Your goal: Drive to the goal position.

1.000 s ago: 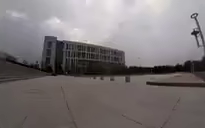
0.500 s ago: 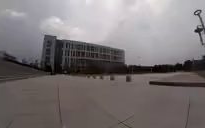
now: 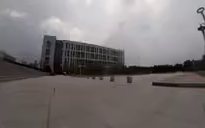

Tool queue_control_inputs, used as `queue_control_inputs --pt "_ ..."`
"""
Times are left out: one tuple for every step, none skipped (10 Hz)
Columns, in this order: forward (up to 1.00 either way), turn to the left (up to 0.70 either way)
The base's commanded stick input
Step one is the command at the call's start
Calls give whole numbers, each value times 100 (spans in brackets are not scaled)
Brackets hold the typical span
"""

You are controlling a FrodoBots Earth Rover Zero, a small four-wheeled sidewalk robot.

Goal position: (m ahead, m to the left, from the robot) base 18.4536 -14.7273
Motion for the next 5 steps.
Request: queue_control_inputs --pt "70 0" --pt "70 0" --pt "70 0" --pt "70 0" --pt "70 0"
